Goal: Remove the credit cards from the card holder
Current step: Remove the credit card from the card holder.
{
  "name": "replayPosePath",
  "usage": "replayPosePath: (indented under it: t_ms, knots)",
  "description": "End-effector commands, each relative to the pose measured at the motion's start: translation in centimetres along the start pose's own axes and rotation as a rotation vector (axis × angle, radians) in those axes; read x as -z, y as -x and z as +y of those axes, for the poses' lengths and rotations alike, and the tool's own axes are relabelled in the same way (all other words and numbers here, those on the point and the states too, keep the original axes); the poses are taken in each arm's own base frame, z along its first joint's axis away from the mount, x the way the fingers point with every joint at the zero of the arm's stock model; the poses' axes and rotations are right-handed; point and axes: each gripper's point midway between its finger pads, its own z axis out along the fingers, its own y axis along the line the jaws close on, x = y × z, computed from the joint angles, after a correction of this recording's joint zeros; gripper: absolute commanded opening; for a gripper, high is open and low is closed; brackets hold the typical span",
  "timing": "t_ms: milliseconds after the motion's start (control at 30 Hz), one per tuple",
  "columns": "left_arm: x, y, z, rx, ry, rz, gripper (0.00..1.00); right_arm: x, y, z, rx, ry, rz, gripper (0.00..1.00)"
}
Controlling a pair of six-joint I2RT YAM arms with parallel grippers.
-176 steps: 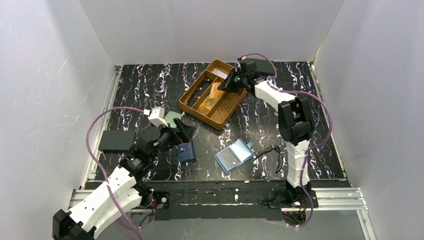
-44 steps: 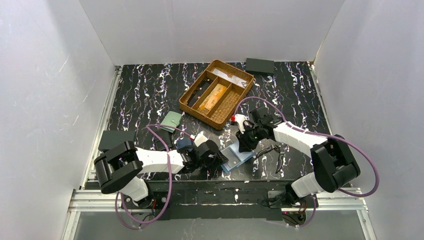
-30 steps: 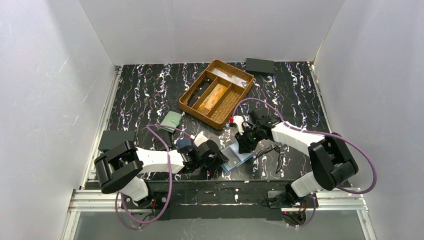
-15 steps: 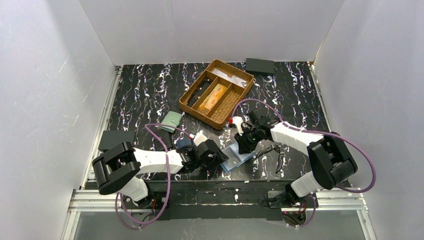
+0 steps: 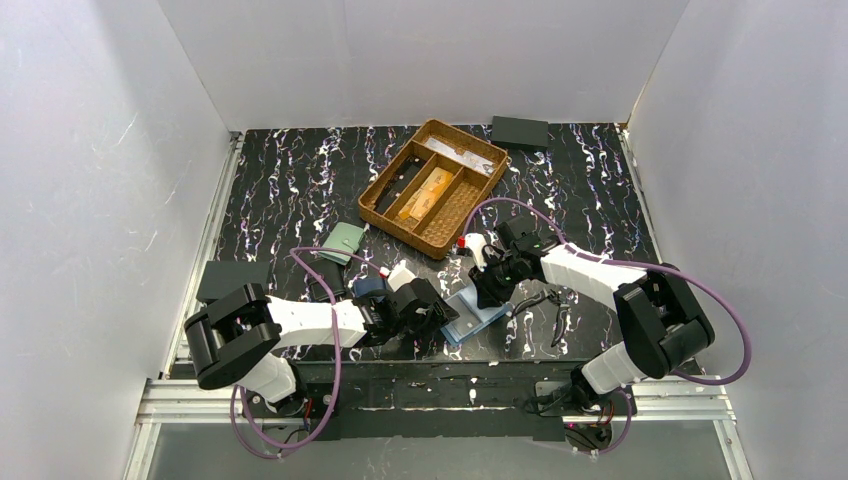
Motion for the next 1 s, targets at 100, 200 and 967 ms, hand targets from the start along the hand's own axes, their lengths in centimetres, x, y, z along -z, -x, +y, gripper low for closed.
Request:
replayPosePath:
  t_ms: [100,200,967]
  knots:
    - [-0.1,0.4,-0.3,0.011,0.0,-0.013,0.34,-0.2,0.3,0.0,0.013,0.006,0.001,0.27]
    - [-0.2,0.4,0.0,0.025,0.009,-0.013,0.34,-0.2,0.3,0.0,0.014,0.005,0.001,0.27]
    - [-0.9,0.5,0.2,0.068,0.028,-0.009,0.34,-0.5,0.0,0.2,0.025,0.008,0.019,0.27]
